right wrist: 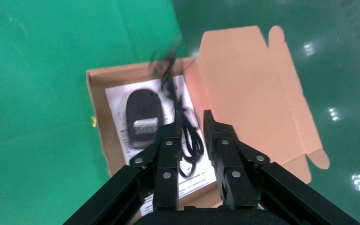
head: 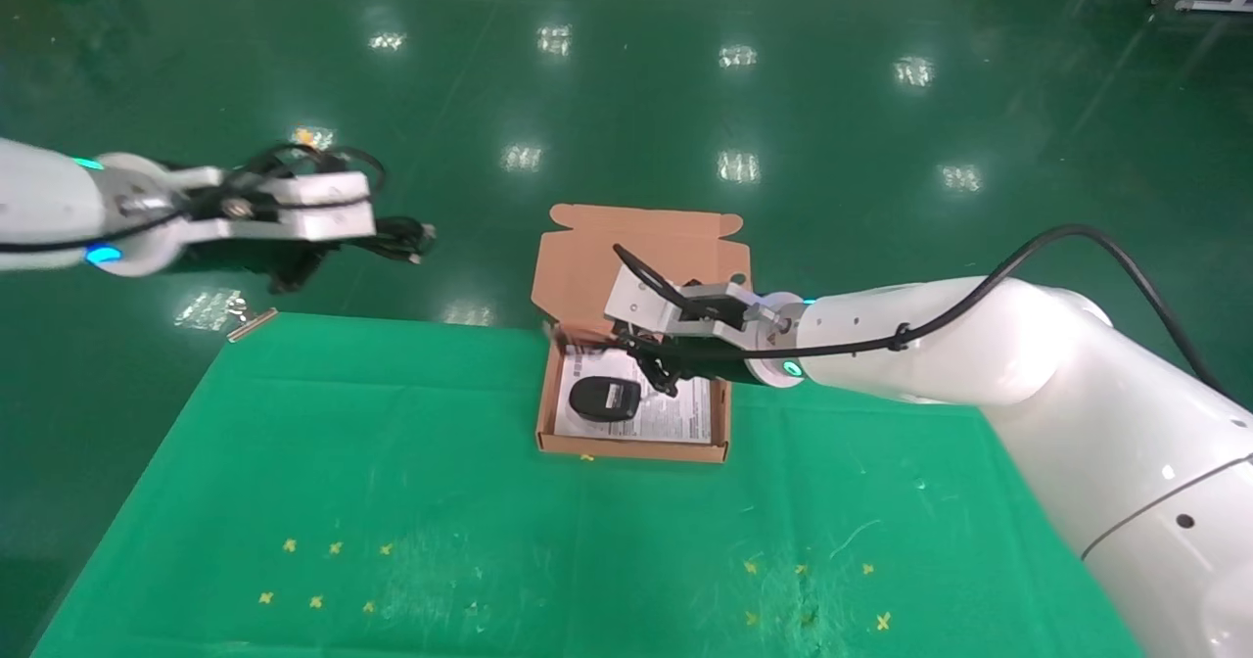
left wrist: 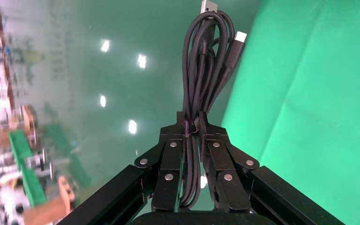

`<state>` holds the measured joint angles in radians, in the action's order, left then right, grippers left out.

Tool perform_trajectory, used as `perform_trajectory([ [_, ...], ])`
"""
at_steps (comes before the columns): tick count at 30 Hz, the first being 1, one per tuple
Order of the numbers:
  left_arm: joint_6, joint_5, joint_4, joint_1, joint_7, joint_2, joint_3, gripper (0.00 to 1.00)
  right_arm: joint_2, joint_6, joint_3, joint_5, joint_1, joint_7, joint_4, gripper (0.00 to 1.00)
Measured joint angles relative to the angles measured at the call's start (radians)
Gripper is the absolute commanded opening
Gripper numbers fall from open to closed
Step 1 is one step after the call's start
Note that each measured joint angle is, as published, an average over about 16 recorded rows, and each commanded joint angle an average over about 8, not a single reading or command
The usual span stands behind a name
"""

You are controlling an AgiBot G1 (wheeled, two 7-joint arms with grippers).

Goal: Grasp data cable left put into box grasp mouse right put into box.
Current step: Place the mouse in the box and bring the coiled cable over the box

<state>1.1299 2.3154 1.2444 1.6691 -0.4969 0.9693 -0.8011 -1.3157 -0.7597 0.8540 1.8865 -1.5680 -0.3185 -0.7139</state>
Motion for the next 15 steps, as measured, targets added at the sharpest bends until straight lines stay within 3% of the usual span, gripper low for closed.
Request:
perform_trajectory([
  [7,-0.101,-0.012,-0.04,-0.054,0.046,0.073,-0.019,0.0,0.069,-0.01,-0.005,0.009,-0.004,-0.025,-0.048,1.0],
  [15,-0.273,-0.046,-0.169,-0.112,0.147,0.196,-0.041,0.0,0.204,-0.042,-0.017,0.045,-0.019,-0.082,-0.157,1.0],
])
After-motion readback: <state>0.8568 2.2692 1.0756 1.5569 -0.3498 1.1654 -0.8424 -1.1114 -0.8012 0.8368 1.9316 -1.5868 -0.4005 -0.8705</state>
